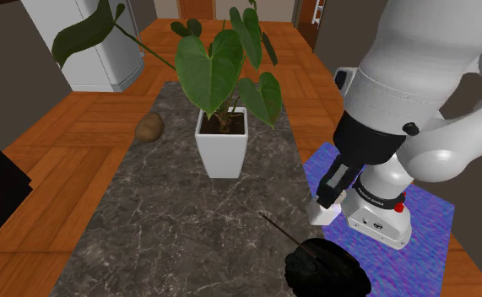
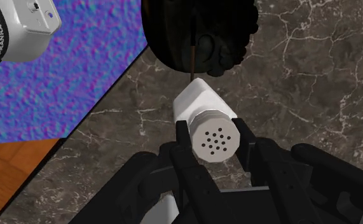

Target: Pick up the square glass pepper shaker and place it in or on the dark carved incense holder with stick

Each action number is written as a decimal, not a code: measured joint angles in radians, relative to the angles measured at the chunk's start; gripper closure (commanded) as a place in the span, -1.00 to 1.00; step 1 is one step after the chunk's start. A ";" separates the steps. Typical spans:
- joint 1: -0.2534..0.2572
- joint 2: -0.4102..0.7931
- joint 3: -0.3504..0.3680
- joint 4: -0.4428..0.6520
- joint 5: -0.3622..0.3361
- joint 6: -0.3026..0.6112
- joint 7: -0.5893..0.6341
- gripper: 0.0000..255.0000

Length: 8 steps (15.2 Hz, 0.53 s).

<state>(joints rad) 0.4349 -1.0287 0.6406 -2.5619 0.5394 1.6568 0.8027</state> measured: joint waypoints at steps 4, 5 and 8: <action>0.009 0.023 0.078 0.054 0.050 0.000 0.077 1.00; 0.011 0.023 0.086 0.046 0.057 0.009 0.078 1.00; 0.019 0.020 0.112 0.009 0.080 0.044 0.078 1.00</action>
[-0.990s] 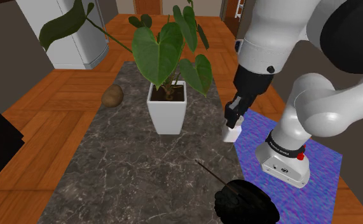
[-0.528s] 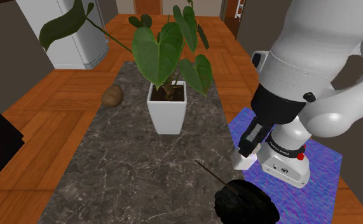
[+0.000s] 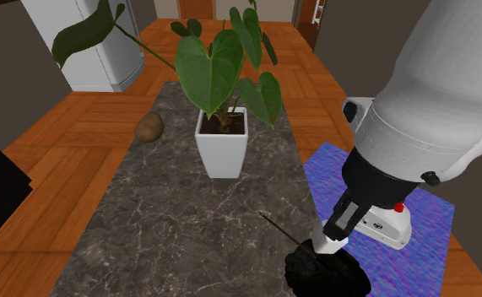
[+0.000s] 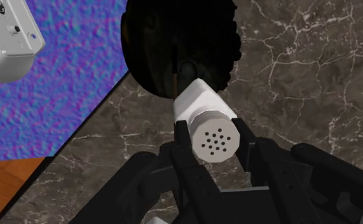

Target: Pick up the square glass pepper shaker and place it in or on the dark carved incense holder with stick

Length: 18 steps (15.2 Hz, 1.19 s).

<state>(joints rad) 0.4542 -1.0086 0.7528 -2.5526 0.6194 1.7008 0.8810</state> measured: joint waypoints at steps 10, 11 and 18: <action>0.017 0.010 0.084 -0.108 0.074 0.121 -0.014 1.00; 0.014 0.018 0.096 -0.117 0.083 0.138 -0.019 1.00; 0.018 0.034 0.142 -0.155 0.121 0.196 -0.023 1.00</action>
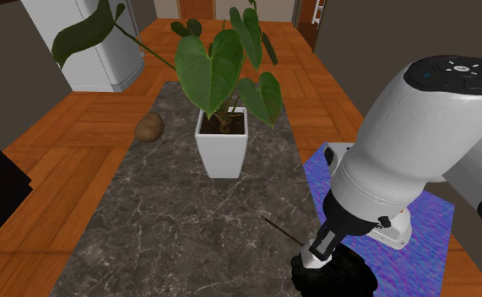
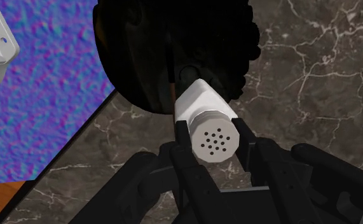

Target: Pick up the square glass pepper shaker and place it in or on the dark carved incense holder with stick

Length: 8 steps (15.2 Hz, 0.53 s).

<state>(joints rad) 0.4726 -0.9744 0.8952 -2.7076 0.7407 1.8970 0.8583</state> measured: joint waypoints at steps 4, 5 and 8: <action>0.000 0.000 0.001 -0.001 0.001 0.001 0.000 -1.00; 0.000 0.000 0.001 -0.001 0.001 0.001 0.000 -1.00; 0.000 0.000 0.001 -0.001 0.001 0.001 0.000 -1.00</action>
